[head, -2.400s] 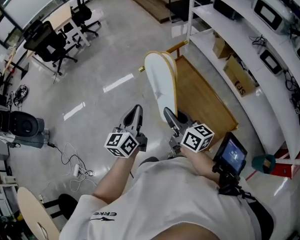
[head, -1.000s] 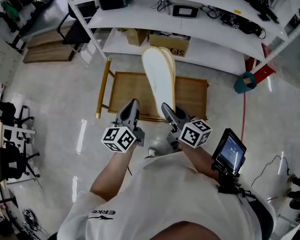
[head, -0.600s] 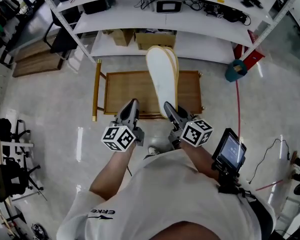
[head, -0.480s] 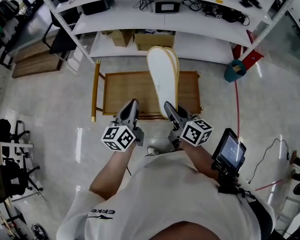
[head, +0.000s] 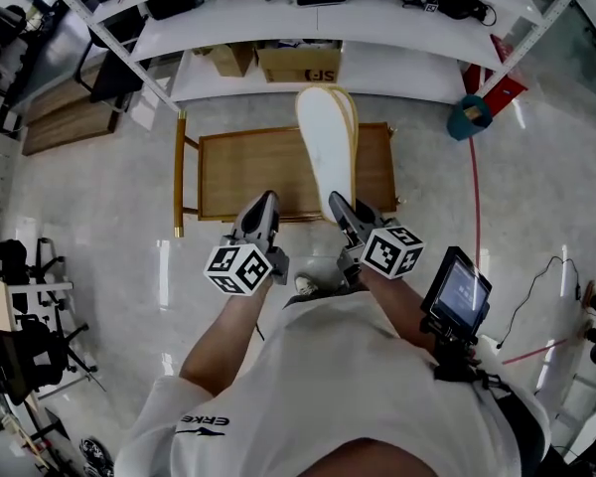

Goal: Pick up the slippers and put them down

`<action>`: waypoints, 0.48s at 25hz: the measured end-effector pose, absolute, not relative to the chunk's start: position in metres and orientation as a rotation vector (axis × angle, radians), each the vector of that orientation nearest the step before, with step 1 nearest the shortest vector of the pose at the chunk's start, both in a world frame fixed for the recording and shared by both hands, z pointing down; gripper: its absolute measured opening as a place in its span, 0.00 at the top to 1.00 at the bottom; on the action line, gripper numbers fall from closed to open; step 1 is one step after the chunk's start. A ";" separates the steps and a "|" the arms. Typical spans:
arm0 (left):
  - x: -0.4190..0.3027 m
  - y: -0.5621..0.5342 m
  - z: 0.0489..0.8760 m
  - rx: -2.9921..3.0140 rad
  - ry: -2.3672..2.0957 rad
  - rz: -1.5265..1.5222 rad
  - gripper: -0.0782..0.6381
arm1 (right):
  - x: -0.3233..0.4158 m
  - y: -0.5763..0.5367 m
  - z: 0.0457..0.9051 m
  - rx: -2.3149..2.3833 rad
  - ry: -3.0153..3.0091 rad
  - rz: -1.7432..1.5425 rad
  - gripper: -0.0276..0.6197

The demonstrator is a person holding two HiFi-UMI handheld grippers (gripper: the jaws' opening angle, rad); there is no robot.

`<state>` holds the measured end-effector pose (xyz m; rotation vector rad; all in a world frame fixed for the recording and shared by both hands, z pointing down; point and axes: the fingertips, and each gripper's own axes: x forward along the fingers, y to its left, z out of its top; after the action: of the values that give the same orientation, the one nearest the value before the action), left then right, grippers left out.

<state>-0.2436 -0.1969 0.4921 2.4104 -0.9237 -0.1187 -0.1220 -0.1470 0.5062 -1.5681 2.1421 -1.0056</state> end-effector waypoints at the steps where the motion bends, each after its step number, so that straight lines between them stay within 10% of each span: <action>1: -0.242 -0.197 0.496 2.405 -0.925 -0.106 0.89 | -0.120 -0.148 0.511 -1.571 2.137 -1.018 0.85; 12: -0.227 -0.194 0.546 2.331 -0.924 0.049 0.89 | -0.102 -0.156 0.573 -1.614 2.082 -1.184 0.85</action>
<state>-0.2270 -0.1943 0.5458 2.3313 -0.9236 0.0485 -0.1021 -0.1561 0.5729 -1.6140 2.0824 -1.1839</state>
